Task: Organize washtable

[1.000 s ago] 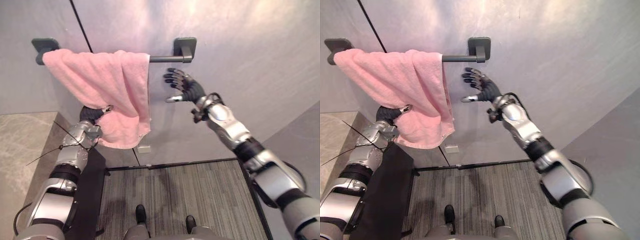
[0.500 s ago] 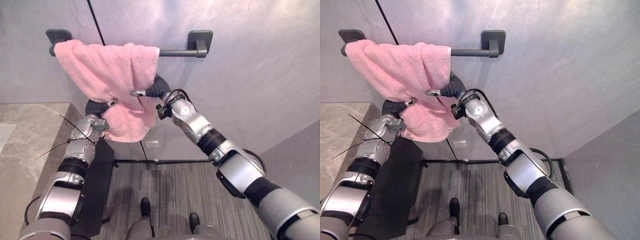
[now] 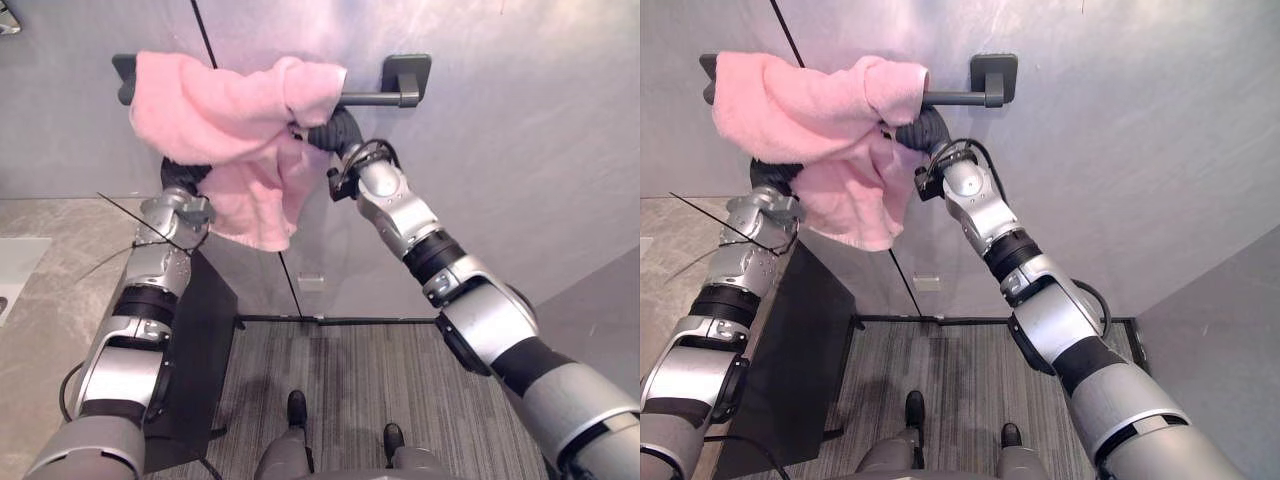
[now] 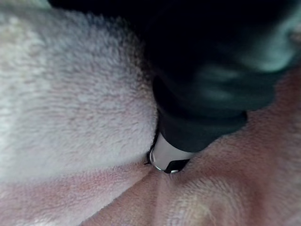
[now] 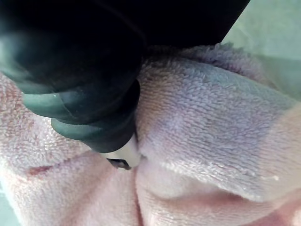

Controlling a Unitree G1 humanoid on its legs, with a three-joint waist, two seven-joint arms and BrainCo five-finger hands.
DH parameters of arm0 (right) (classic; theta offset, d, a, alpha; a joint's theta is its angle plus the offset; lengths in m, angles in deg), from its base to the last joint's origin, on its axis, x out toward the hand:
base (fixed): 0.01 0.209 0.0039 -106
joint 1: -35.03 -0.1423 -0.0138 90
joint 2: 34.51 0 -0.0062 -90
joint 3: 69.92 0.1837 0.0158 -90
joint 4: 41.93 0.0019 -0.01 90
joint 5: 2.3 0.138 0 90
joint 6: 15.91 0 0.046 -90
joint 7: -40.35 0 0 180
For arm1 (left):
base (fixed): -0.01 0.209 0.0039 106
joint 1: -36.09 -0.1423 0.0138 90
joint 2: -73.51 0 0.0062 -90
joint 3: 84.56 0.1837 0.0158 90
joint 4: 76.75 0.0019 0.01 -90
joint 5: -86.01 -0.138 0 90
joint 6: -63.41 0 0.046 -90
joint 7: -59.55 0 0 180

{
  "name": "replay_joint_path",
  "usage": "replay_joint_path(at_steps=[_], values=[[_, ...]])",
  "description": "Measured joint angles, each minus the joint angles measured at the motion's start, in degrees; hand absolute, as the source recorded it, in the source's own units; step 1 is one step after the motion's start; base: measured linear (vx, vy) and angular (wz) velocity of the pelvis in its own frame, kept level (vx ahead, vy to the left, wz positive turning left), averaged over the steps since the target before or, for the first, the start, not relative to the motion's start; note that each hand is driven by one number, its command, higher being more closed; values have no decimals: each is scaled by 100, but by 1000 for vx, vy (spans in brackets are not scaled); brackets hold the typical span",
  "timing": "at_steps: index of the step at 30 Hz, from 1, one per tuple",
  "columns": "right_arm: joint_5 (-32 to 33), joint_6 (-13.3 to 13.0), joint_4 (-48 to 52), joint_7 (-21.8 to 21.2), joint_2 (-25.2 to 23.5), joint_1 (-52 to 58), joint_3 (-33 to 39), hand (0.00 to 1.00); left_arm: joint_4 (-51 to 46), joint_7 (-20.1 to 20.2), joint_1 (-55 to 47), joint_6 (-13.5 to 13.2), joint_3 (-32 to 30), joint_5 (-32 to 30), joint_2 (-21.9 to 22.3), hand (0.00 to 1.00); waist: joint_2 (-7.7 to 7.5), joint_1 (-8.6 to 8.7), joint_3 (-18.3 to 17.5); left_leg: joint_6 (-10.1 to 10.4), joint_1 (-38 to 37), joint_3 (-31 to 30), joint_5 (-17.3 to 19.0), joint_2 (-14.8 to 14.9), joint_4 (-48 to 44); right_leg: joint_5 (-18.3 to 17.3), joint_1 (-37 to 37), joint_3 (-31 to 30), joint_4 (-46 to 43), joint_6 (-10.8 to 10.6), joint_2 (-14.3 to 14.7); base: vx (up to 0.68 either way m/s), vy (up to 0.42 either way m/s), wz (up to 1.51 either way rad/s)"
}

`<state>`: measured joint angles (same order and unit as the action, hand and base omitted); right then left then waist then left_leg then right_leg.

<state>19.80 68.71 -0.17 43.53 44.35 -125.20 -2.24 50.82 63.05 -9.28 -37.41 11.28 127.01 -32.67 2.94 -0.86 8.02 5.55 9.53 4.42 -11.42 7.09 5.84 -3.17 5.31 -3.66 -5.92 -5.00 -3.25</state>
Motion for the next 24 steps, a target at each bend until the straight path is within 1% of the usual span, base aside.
replay_joint_path(at_steps=[5,12,16,17,20,22,24], values=[[-1,26,3,-59,19,-9,146,100,-28,6,24,-41,0,2,0,100,25,10,20,0,30,-33,0,-17,-1,16,26,16,0,-5,-12,-13,-7,1],[-19,26,29,-346,90,-9,146,100,-105,43,-277,-40,-45,50,0,100,25,45,42,-1,32,-23,-1,-30,-4,42,68,-6,0,-50,-26,1,-9,-1],[-18,35,38,-492,197,7,146,100,-167,199,-457,-37,-47,50,1,100,16,96,101,-2,31,-25,-1,-63,0,60,64,-7,8,-80,-58,0,0,0],[-18,48,16,-523,218,15,146,100,-214,271,-544,-37,-52,50,2,100,16,138,102,-2,31,-34,-1,-88,0,63,57,-3,14,-93,-82,0,0,0],[-14,83,-45,-709,368,52,146,100,-224,401,-627,-23,-52,45,2,100,-4,173,112,-3,30,-30,-2,-126,1,98,18,-24,58,-137,-122,0,0,0],[-13,98,-151,-732,410,53,145,100,-221,415,-637,-18,-52,42,2,100,-12,195,117,-4,30,-30,-3,-131,1,140,-19,-25,134,-159,-134,0,0,0],[-11,136,-231,-869,551,52,146,100,-218,523,-638,46,-52,34,2,100,-36,235,133,-4,30,-47,-2,-147,2,142,-48,-3,156,-161,-146,-4,-21,5]])
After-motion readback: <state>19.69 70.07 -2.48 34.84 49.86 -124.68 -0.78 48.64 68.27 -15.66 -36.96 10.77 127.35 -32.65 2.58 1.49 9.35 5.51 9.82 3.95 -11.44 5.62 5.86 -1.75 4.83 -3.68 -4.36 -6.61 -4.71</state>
